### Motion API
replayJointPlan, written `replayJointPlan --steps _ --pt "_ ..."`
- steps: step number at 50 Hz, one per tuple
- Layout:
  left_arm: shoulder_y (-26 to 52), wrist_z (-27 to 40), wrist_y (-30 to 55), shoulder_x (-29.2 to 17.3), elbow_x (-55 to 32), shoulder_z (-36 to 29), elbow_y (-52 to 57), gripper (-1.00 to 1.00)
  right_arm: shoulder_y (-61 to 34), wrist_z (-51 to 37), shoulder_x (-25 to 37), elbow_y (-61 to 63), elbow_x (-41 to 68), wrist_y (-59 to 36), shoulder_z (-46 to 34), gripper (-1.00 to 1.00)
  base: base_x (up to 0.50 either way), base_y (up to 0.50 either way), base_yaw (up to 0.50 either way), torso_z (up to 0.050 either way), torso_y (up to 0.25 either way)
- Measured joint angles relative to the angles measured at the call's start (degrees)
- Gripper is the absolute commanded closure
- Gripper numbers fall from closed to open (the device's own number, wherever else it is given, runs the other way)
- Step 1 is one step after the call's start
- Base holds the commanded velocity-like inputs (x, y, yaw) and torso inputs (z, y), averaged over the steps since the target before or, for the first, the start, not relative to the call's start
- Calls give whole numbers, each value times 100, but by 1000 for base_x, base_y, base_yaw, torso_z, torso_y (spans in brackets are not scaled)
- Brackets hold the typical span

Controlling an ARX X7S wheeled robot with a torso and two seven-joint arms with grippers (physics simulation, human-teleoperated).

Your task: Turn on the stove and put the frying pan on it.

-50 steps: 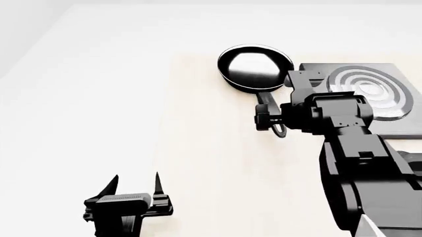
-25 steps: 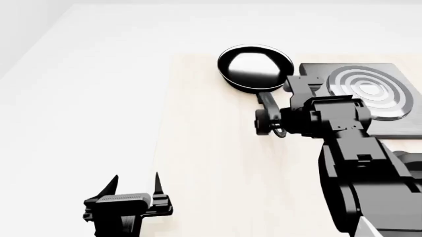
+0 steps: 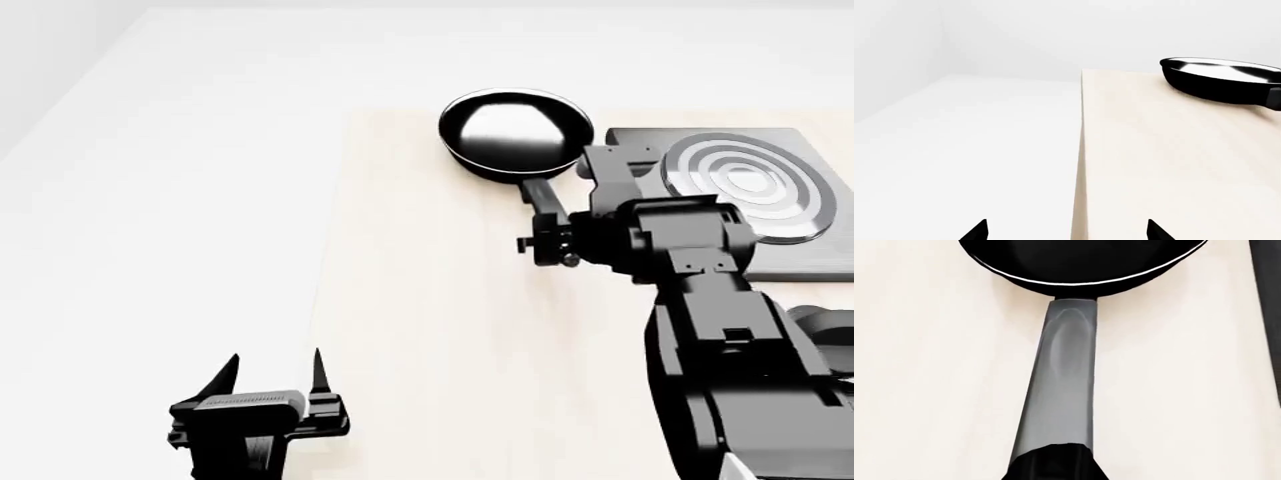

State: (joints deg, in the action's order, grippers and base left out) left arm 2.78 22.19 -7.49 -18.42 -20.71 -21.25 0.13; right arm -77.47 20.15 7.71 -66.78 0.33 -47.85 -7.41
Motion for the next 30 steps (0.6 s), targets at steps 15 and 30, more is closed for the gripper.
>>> replayJointPlan --steps 15,30 --pt "13 24 2 -8 -5 -15 -13 -100 774 -78 122 2183 56 -972 94 100 0 0 0 0 1" --pt "-5 53 -8 -27 -9 -26 5 -100 1174 -112 225 3380 158 -1515 187 100 0 0 0 0 1"
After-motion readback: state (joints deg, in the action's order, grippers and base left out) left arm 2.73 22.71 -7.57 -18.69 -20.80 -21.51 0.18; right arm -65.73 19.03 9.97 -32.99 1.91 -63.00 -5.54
